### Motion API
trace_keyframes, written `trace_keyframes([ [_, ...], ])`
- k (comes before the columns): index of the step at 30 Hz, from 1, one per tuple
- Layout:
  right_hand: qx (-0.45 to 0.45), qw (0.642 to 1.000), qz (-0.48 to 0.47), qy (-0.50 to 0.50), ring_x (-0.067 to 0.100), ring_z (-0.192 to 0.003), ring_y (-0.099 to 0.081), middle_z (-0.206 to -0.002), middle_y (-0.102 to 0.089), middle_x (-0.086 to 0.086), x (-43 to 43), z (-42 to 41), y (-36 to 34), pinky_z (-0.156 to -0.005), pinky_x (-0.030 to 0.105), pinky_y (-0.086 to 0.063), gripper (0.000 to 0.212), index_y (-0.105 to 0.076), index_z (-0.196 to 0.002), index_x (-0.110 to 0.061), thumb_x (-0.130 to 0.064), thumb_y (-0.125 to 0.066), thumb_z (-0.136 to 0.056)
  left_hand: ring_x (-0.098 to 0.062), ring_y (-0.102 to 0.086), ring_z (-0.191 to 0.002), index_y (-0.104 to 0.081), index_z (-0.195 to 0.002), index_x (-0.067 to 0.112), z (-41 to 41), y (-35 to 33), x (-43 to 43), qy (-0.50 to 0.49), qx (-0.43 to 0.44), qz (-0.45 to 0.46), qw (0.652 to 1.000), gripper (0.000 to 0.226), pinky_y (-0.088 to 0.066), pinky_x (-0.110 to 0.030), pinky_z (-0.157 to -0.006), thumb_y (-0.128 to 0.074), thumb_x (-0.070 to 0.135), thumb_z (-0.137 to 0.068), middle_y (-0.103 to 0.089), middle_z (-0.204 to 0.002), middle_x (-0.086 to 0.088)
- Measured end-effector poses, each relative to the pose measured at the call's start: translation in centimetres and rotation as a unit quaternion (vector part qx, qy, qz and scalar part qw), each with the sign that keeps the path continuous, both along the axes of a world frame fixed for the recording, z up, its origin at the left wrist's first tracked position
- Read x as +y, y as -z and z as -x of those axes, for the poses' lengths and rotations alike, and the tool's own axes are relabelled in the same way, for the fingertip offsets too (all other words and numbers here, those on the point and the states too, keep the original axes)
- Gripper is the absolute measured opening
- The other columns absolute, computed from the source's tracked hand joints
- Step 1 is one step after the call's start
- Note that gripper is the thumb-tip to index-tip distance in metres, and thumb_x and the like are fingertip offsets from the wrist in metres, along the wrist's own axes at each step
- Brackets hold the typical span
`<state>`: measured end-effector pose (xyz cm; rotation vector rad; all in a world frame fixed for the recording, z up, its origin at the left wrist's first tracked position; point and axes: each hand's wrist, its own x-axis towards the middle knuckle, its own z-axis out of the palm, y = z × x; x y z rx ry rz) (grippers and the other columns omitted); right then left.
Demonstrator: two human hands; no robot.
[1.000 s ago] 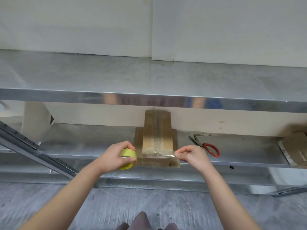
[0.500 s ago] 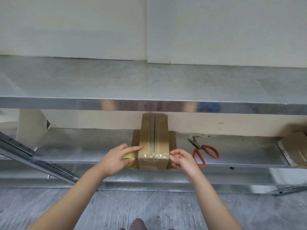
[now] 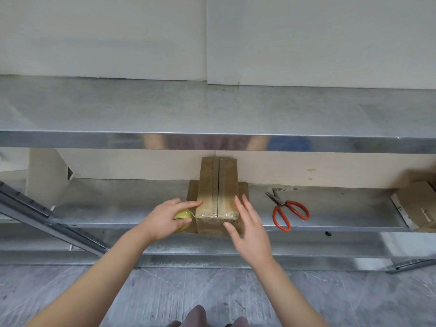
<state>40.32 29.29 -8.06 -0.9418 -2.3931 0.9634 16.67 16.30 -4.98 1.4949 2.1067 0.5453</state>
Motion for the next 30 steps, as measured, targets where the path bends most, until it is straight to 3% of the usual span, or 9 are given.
trace_keyframes([
  [5,-0.001,0.997,0.068,0.021,0.006,-0.140,-0.037,-0.154,-0.036,-0.011,1.2,1.1,-0.5,-0.111,0.026,-0.035,0.054,-0.039,-0.145,-0.040,-0.052,-0.052,-0.095,-0.002,-0.049,-0.105,-0.046,-0.130,0.052,-0.3,-0.9,-0.8,-0.019,-0.026,-0.002,0.999,0.050,-0.038,-0.023,-0.094,-0.068,0.037,-0.087,-0.057,-0.110,0.018],
  [9,0.041,0.988,0.146,0.032,0.004,-0.137,-0.040,-0.151,-0.041,-0.012,1.4,1.3,-0.6,-0.112,0.022,-0.033,0.053,-0.046,-0.142,-0.038,-0.039,-0.063,-0.092,0.003,-0.061,-0.084,-0.066,-0.095,0.038,0.3,-1.7,-2.3,-0.120,-0.116,-0.046,0.985,0.025,-0.042,-0.010,-0.071,-0.081,0.038,-0.075,-0.068,-0.088,0.019],
  [13,0.063,0.979,0.190,0.045,0.005,-0.137,-0.039,-0.150,-0.041,-0.009,0.8,1.8,-0.5,-0.114,0.026,-0.034,0.054,-0.046,-0.143,-0.033,-0.032,-0.065,-0.092,-0.001,-0.060,-0.089,-0.066,-0.095,0.040,0.7,-1.9,-2.7,-0.128,-0.128,-0.031,0.983,0.024,-0.042,-0.013,-0.070,-0.079,0.033,-0.077,-0.066,-0.094,0.016],
  [15,0.064,0.978,0.196,0.045,0.005,-0.138,-0.039,-0.151,-0.041,-0.010,0.8,1.9,-0.4,-0.114,0.024,-0.033,0.054,-0.046,-0.143,-0.034,-0.031,-0.065,-0.093,-0.005,-0.058,-0.096,-0.064,-0.100,0.037,0.7,-1.6,-2.7,-0.117,-0.060,-0.014,0.991,0.022,-0.042,-0.020,-0.077,-0.074,0.033,-0.080,-0.063,-0.102,0.016],
  [18,0.056,0.977,0.201,0.038,0.005,-0.137,-0.040,-0.151,-0.040,-0.012,1.1,2.1,-0.3,-0.112,0.022,-0.033,0.054,-0.045,-0.142,-0.036,-0.032,-0.066,-0.092,-0.012,-0.054,-0.106,-0.058,-0.112,0.029,1.3,-0.4,-3.1,-0.023,0.221,0.035,0.974,0.030,-0.034,-0.029,-0.086,-0.060,0.042,-0.086,-0.060,-0.109,0.011],
  [19,0.051,0.978,0.201,0.035,0.005,-0.137,-0.040,-0.151,-0.039,-0.012,1.1,2.1,-0.3,-0.113,0.023,-0.033,0.054,-0.045,-0.142,-0.037,-0.032,-0.066,-0.092,-0.012,-0.053,-0.107,-0.057,-0.114,0.029,1.7,0.0,-3.3,0.000,0.244,0.048,0.969,0.032,-0.032,-0.029,-0.086,-0.059,0.044,-0.086,-0.058,-0.109,0.010],
  [23,0.043,0.977,0.205,0.043,0.009,-0.136,-0.042,-0.151,-0.039,-0.013,1.3,1.9,-0.4,-0.114,0.032,-0.036,0.055,-0.045,-0.141,-0.041,-0.034,-0.066,-0.091,-0.003,-0.052,-0.101,-0.057,-0.111,0.035,1.8,0.4,-3.7,-0.006,0.048,-0.001,0.999,0.033,-0.036,-0.024,-0.089,-0.068,0.048,-0.083,-0.054,-0.105,0.021],
  [25,0.037,0.981,0.185,0.035,0.009,-0.139,-0.039,-0.151,-0.040,-0.011,1.2,2.1,-0.6,-0.115,0.032,-0.035,0.054,-0.043,-0.142,-0.040,-0.036,-0.064,-0.092,-0.001,-0.053,-0.095,-0.053,-0.106,0.036,1.9,0.2,-3.7,-0.031,0.001,-0.024,0.999,0.031,-0.038,-0.019,-0.083,-0.071,0.043,-0.082,-0.055,-0.102,0.024],
  [30,-0.053,0.996,0.072,-0.004,0.012,-0.149,-0.013,-0.160,-0.020,-0.009,0.9,0.4,-0.7,-0.118,0.032,-0.018,0.047,-0.023,-0.142,-0.062,-0.063,-0.029,-0.096,0.004,-0.050,-0.084,-0.050,-0.093,0.039,2.0,-0.1,-3.1,-0.040,0.022,-0.001,0.999,0.025,-0.033,-0.010,-0.068,-0.072,0.042,-0.081,-0.055,-0.092,0.022],
])
